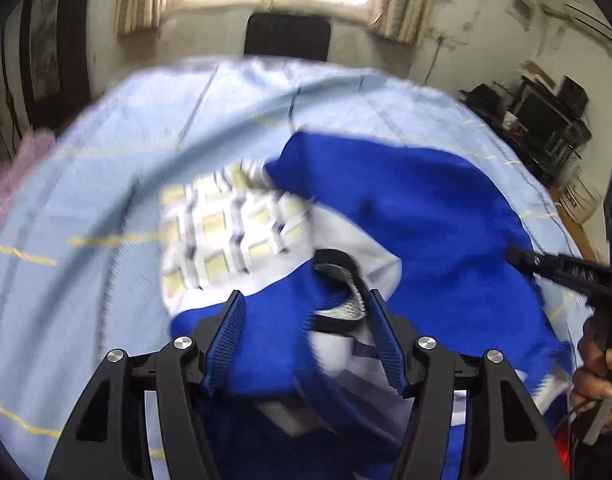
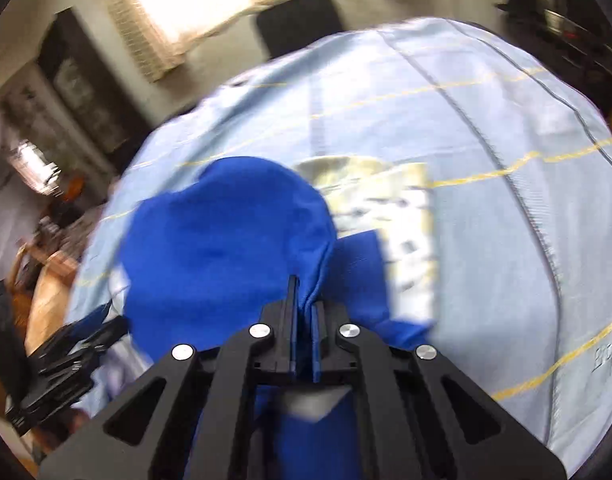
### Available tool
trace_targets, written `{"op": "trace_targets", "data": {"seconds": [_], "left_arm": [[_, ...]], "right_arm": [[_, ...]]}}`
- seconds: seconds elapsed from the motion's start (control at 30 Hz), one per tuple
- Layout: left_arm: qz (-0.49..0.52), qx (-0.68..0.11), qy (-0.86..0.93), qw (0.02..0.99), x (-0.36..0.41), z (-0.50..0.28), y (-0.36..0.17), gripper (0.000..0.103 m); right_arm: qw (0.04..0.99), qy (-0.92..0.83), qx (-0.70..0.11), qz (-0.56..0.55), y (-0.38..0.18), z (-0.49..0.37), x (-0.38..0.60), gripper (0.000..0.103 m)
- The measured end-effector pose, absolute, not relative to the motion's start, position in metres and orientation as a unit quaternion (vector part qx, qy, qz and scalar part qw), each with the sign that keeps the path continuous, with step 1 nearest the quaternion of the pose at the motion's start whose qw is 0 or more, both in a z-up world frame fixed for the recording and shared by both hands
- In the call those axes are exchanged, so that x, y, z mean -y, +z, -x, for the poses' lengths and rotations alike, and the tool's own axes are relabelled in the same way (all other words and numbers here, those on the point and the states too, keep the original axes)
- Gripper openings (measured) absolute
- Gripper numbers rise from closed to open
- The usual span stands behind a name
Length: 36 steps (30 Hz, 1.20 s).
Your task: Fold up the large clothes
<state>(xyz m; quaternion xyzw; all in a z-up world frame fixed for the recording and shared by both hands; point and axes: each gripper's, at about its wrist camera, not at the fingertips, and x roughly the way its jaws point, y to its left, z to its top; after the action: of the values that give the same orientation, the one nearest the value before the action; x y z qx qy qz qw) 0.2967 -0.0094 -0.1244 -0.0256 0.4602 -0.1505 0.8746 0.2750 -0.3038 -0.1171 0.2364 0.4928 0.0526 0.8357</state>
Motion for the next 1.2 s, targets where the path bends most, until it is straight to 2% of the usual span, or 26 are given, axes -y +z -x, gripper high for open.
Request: {"op": "trace_targets", "data": {"seconds": [0.1, 0.27, 0.4, 0.53, 0.67, 0.7, 0.77, 0.87, 0.93, 0.97, 1.1, 1.2], "left_arm": [[0.008, -0.446, -0.15, 0.883, 0.009, -0.295, -0.123, 0.065], [0.026, -0.43, -0.155, 0.889, -0.003, -0.28, -0.104, 0.065], [0.027, -0.405, -0.187, 0.895, -0.004, -0.254, -0.083, 0.064], [-0.029, -0.425, -0.212, 0.88, 0.023, -0.24, -0.095, 0.065], [-0.081, -0.46, -0.164, 0.869, 0.037, -0.252, -0.13, 0.069], [-0.086, -0.453, -0.166, 0.872, 0.038, -0.251, -0.13, 0.069], [-0.079, -0.46, -0.168, 0.868, 0.034, -0.249, -0.127, 0.069], [-0.043, -0.454, -0.179, 0.872, 0.016, -0.237, -0.112, 0.069], [-0.028, -0.444, -0.175, 0.878, -0.001, -0.228, -0.102, 0.069], [-0.021, -0.441, -0.174, 0.88, -0.006, -0.221, -0.097, 0.069], [0.017, -0.441, -0.175, 0.88, -0.039, -0.201, -0.087, 0.069], [0.037, -0.441, -0.174, 0.88, -0.06, -0.182, -0.082, 0.069]], "right_arm": [[0.82, 0.062, -0.507, -0.258, -0.138, -0.281, 0.313, 0.004], [0.831, 0.061, -0.486, -0.262, -0.122, -0.261, 0.326, 0.017], [0.849, 0.105, -0.456, -0.244, -0.095, -0.225, 0.312, 0.017], [0.839, 0.159, -0.469, -0.224, -0.09, -0.198, 0.284, 0.017], [0.812, 0.164, -0.521, -0.207, -0.122, -0.202, 0.263, 0.017], [0.802, 0.155, -0.537, -0.213, -0.132, -0.205, 0.263, 0.012], [0.791, 0.158, -0.537, -0.247, -0.139, -0.209, 0.27, 0.012], [0.791, 0.16, -0.526, -0.268, -0.128, -0.201, 0.282, 0.022], [0.802, 0.172, -0.505, -0.268, -0.111, -0.187, 0.29, 0.051], [0.812, 0.17, -0.494, -0.259, -0.102, -0.179, 0.294, 0.056], [0.846, 0.157, -0.455, -0.228, -0.072, -0.135, 0.31, 0.067], [0.839, 0.18, -0.441, -0.264, -0.063, -0.1, 0.327, 0.068]]}}
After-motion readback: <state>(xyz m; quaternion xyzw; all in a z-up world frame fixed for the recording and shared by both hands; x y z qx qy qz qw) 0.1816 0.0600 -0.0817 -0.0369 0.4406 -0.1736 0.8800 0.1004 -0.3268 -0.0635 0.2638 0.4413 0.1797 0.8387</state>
